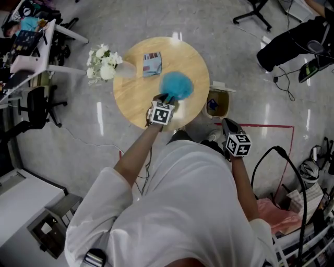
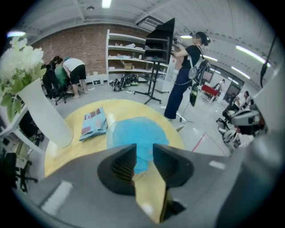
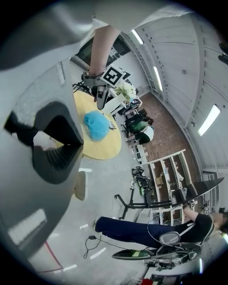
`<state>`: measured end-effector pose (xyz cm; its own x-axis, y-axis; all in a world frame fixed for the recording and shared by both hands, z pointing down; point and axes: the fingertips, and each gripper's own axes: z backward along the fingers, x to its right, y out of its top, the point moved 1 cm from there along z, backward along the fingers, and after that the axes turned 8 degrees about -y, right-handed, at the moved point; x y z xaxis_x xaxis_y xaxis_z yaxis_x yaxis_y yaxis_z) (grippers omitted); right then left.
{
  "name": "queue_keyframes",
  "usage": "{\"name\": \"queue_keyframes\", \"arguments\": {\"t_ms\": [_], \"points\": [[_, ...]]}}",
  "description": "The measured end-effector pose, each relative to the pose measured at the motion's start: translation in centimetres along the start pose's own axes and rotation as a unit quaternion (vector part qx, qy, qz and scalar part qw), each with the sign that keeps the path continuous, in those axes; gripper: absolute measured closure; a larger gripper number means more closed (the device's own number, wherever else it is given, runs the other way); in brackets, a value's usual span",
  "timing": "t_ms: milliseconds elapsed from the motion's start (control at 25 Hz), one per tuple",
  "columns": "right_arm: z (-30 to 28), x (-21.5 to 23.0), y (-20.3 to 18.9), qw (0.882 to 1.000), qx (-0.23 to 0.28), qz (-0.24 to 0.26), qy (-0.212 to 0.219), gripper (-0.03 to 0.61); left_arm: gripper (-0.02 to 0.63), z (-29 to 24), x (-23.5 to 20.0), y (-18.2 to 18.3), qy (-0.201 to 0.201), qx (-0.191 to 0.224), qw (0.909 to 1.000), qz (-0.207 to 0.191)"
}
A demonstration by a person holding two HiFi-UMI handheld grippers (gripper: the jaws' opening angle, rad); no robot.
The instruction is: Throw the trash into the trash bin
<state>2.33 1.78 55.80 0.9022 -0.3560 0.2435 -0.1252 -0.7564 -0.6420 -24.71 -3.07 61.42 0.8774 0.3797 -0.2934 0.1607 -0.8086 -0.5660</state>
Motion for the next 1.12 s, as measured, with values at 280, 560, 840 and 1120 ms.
{"name": "queue_keyframes", "arguments": {"t_ms": [280, 560, 840, 1120], "points": [[-0.2, 0.1, -0.5, 1.000, -0.008, -0.012, -0.013, 0.577, 0.422, -1.9, -2.2, -0.7, 0.011, -0.018, 0.9997, -0.011], [-0.5, 0.1, -0.9, 0.999, -0.014, -0.020, -0.024, 0.577, 0.393, -3.7, -3.2, -1.3, -0.003, -0.044, 0.9990, -0.012], [-0.6, 0.2, -1.3, 0.999, -0.017, -0.031, -0.034, 0.577, 0.394, -6.0, -4.1, -2.5, -0.015, -0.067, 0.9974, -0.021], [-0.7, 0.2, -1.6, 0.998, -0.017, -0.039, -0.041, 0.577, 0.516, -6.2, -5.0, -2.7, -0.002, -0.084, 0.9961, -0.026]]}}
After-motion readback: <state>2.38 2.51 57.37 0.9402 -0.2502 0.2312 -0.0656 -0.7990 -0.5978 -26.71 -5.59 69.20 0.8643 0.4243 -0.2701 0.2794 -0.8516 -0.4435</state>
